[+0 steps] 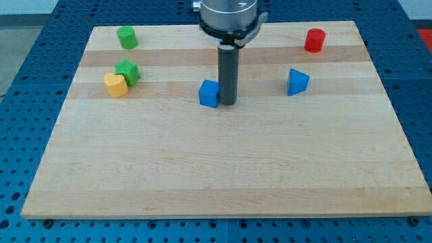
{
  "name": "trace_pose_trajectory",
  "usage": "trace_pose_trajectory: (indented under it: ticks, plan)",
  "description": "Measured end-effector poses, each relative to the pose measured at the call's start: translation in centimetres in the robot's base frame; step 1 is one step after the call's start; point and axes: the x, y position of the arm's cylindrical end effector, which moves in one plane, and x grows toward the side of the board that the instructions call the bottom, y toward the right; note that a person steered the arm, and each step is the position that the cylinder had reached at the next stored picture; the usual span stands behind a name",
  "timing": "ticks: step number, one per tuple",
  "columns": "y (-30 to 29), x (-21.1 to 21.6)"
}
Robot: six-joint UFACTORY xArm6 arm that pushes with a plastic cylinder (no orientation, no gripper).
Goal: Slide the blue cube closer to the blue triangle
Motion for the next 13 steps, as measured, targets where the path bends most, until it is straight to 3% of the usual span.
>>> trace_pose_trajectory:
  ticks: [2,3,4,5,6,8,10,12,13]
  plan:
    - [6.3,-4.5]
    - [2.0,-5.2]
    - [0.7,0.2]
    - [1.2,2.4]
    - [5.0,-1.7]
    - [2.1,-4.6]
    - [-1.3,-3.6]
    - [-2.6,1.0]
    - [-3.0,0.0]
